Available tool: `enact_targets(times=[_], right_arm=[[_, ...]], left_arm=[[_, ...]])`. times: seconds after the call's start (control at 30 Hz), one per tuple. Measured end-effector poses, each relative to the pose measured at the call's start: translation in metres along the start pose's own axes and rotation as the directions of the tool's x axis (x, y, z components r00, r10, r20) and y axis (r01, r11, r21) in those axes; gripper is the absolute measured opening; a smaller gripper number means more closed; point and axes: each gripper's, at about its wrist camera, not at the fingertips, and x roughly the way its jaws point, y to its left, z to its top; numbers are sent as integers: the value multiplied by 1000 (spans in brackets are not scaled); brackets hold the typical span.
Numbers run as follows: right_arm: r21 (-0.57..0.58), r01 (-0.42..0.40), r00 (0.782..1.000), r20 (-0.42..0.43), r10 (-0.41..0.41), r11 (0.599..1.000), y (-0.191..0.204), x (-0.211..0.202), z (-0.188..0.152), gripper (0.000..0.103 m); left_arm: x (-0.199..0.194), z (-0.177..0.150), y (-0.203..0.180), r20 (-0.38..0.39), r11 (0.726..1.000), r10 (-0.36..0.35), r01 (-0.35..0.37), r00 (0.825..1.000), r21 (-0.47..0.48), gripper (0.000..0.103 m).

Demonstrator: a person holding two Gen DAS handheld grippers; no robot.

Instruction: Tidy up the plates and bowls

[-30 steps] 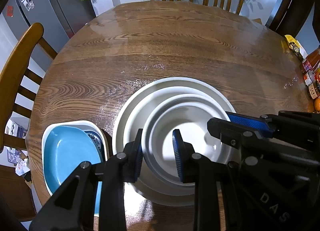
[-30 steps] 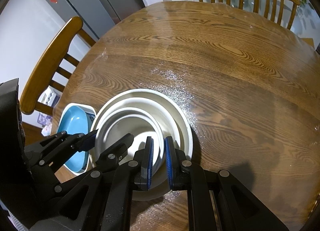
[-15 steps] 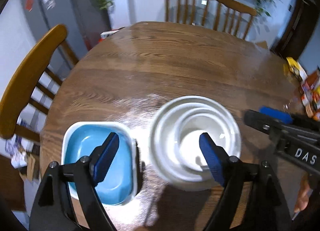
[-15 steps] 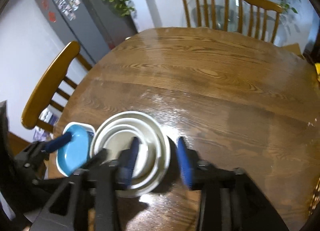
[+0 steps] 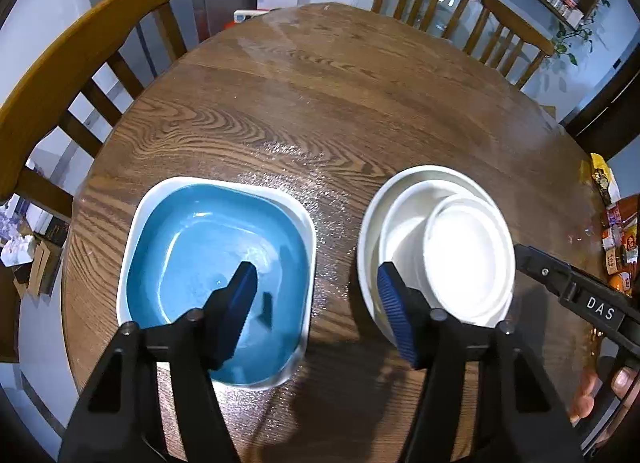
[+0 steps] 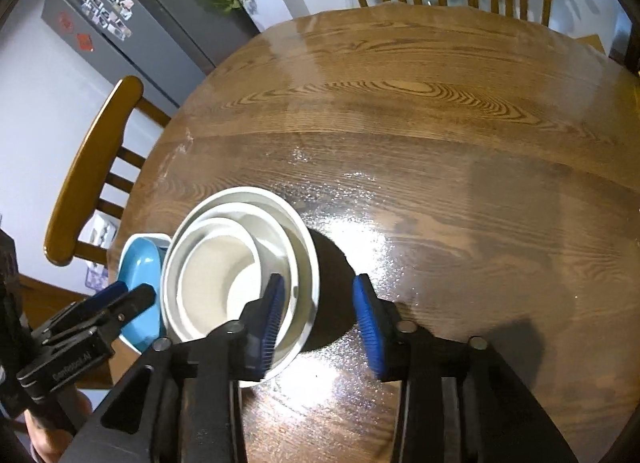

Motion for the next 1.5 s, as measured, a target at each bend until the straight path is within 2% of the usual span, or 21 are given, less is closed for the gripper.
enact_targets(times=[0.17,0.3,0.4,0.57,0.7,0.77,0.87,0.93,1.1,1.27,1.4,1.5], right_arm=[[14,-16,1000,-17,16,1000,-1,7,2,28],[19,-1,1000,-10,1,1000,-3,5,2,20],[24,-10,999,-33,11,1000,-5,10,2,18],[18,-9,998,-69,10,1000,-2,21,3,18],[33,-53,996,-71,55,998,-1,26,2,9],[26,-49,997,-60,50,998,1,24,0,9],[41,-71,996,-51,73,997,-2,18,-3,8],[22,-67,997,-35,67,998,3,9,-3,8],[-33,-89,996,-13,88,996,36,-9,5,8],[-130,-126,992,-48,120,984,89,2,2,9],[-168,-167,985,-78,155,972,124,21,-1,9],[-192,-164,983,-109,145,968,140,38,-2,9]], left_arm=[[8,2,6,-26,1000,4,-5,1000,-26,53],[9,5,5,-31,1000,-5,5,999,-12,46],[11,5,0,-44,1000,-23,23,999,3,41],[22,4,-7,-76,999,-18,21,997,34,26],[26,6,-14,-89,996,-68,72,994,44,2],[26,5,-16,-78,997,-49,53,996,55,1],[20,4,-8,-66,996,-93,94,993,7,0],[8,4,-9,-34,997,-78,79,996,23,0],[-22,7,21,19,997,-72,73,997,-28,0],[-41,2,66,64,994,17,-10,998,-109,0],[-41,-4,97,60,985,65,-54,996,-163,0],[-30,-9,115,30,978,71,-64,997,-200,0]])
